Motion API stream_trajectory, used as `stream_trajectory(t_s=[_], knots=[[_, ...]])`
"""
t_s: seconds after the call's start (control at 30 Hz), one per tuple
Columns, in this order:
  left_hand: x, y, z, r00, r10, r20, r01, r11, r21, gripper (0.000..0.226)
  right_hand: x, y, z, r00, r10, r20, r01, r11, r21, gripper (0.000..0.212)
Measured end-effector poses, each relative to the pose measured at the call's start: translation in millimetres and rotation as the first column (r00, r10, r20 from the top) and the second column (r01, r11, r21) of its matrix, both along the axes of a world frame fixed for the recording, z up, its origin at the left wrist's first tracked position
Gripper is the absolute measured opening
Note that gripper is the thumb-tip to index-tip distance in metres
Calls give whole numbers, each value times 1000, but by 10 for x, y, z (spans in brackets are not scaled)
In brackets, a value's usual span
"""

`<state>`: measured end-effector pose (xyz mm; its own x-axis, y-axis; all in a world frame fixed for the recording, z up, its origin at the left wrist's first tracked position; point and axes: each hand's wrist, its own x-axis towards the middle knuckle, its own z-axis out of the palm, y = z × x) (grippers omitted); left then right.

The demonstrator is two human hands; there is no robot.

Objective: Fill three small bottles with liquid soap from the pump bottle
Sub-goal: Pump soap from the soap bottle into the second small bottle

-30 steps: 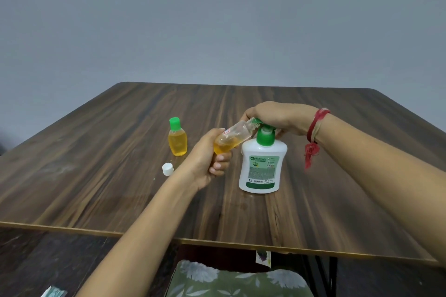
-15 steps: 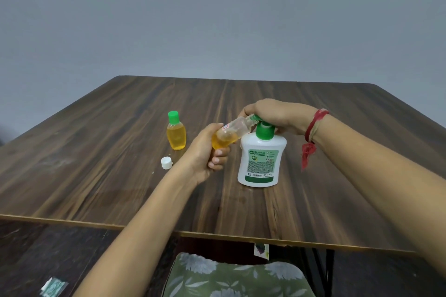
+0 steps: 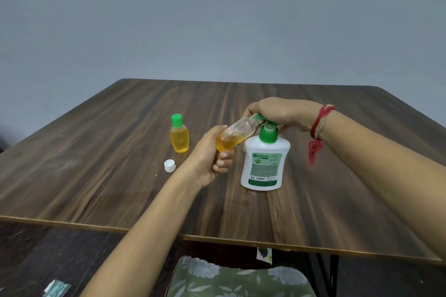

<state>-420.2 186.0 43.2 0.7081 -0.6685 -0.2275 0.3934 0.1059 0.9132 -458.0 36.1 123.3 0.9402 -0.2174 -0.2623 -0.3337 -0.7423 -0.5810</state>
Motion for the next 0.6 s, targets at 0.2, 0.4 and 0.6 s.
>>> stream_trajectory(t_s=[0.2,0.4,0.6], knots=[[18,18,-22,1000,18,-2,-18,1000,10,46,-6,2,-57,1000,-5,7,5,1000,28,28],[28,5,-16,1000,8,-1,-8,1000,0,41,9,-4,-12,1000,-2,-5,2,1000,3,28],[18,-13,-21,1000,-9,-8,9,1000,6,41,-7,0,-17,1000,0,4,0,1000,2,28]])
